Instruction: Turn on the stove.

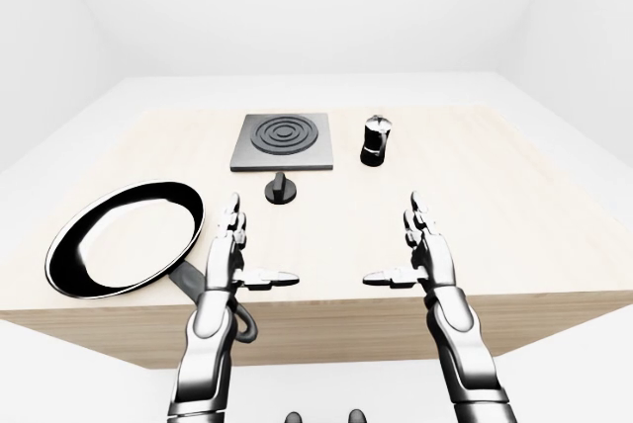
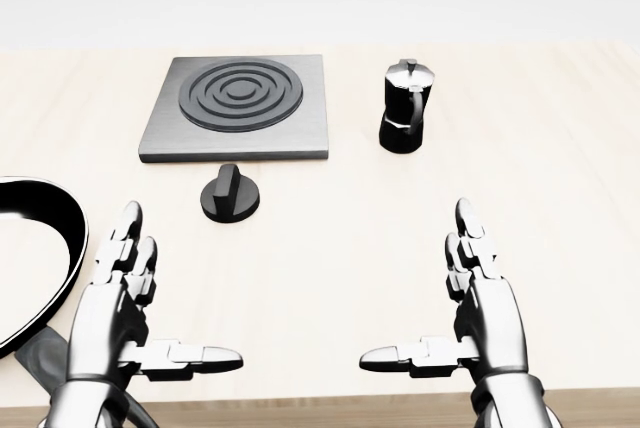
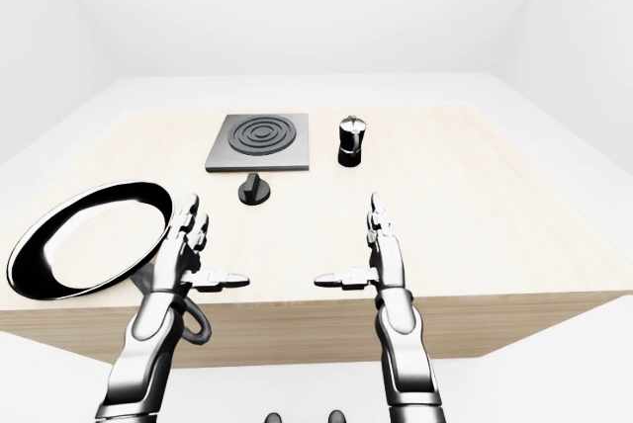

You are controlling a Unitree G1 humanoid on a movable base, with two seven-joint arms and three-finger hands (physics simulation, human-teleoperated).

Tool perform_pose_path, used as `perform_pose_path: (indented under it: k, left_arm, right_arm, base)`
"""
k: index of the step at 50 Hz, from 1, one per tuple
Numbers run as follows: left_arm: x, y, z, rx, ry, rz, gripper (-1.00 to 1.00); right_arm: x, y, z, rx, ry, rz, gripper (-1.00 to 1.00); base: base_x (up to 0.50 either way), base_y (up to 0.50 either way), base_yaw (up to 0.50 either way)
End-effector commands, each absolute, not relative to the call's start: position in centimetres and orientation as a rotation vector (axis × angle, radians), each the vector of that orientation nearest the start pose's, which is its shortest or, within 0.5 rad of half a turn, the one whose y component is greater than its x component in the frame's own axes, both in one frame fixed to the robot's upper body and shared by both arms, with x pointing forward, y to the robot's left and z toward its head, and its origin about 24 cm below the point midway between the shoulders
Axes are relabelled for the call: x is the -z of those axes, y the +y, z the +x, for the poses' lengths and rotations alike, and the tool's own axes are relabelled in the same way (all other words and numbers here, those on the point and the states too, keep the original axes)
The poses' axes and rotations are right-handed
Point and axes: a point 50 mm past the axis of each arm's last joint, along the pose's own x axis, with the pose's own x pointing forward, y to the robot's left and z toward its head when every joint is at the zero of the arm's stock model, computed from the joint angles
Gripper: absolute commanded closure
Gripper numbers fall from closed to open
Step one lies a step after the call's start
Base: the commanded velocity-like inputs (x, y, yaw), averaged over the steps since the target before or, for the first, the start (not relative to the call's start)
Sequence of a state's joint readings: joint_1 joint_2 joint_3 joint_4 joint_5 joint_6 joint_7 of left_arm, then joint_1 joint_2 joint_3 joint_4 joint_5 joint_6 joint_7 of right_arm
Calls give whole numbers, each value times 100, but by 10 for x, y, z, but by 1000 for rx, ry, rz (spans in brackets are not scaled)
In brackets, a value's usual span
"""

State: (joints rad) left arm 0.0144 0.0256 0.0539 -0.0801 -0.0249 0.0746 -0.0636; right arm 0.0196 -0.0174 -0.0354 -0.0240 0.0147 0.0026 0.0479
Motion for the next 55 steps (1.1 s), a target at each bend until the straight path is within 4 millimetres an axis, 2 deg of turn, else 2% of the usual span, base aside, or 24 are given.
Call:
perform_pose_path:
  k: [1, 27, 55]
  left_arm:
    - [-49, 166, 251, 8, 10, -5, -100]
    - [-49, 165, 251, 8, 16, -18, -100]
    - [-51, 166, 252, 6, 9, -24, -100]
  right_arm:
    - [-42, -159, 250, -11, -4, -6, -100]
    - [-41, -160, 252, -10, 4, -5, -100]
    - [-39, -160, 252, -11, 9, -7, -100]
  base:
    - [16, 0, 0]
    - [21, 0, 0]
    - [31, 0, 0]
